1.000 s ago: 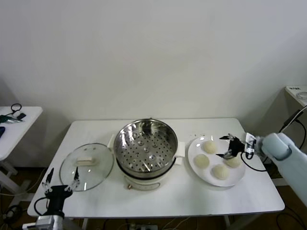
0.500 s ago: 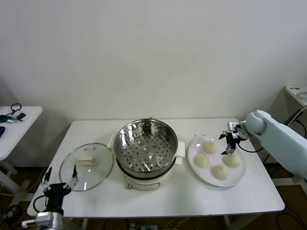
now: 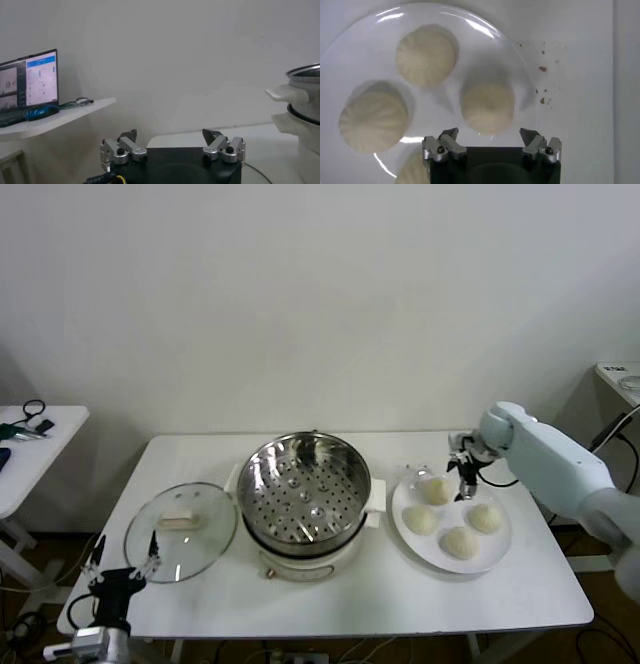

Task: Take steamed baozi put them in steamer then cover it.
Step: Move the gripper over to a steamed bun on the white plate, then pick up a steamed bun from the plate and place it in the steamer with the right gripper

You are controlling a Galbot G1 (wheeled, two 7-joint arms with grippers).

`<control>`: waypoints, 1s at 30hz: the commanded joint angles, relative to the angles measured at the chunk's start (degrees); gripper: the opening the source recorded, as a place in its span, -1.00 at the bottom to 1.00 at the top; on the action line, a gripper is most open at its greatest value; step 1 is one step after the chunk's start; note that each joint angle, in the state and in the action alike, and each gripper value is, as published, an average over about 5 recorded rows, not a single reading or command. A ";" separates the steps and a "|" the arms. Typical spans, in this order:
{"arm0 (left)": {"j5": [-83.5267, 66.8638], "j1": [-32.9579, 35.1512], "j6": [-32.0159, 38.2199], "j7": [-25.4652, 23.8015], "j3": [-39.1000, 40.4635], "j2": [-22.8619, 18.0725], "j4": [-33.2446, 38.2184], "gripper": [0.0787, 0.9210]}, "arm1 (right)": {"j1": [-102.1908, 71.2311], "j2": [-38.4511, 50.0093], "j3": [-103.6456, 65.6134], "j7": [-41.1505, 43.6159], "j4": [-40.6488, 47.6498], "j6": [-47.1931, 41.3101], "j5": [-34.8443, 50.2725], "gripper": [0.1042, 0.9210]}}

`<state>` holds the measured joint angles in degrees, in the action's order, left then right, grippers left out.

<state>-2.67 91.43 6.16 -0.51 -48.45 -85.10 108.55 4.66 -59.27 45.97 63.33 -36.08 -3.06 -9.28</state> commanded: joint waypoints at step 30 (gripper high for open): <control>0.33 0.84 -0.33 -0.16 -0.08 -0.29 0.75 0.77 | 0.33 -4.43 -1.50 2.18 5.61 3.41 -3.32 0.45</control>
<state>-2.36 92.26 5.87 -0.62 -48.51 -85.41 109.29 5.30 -63.07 44.95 65.44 -31.16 0.40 -12.05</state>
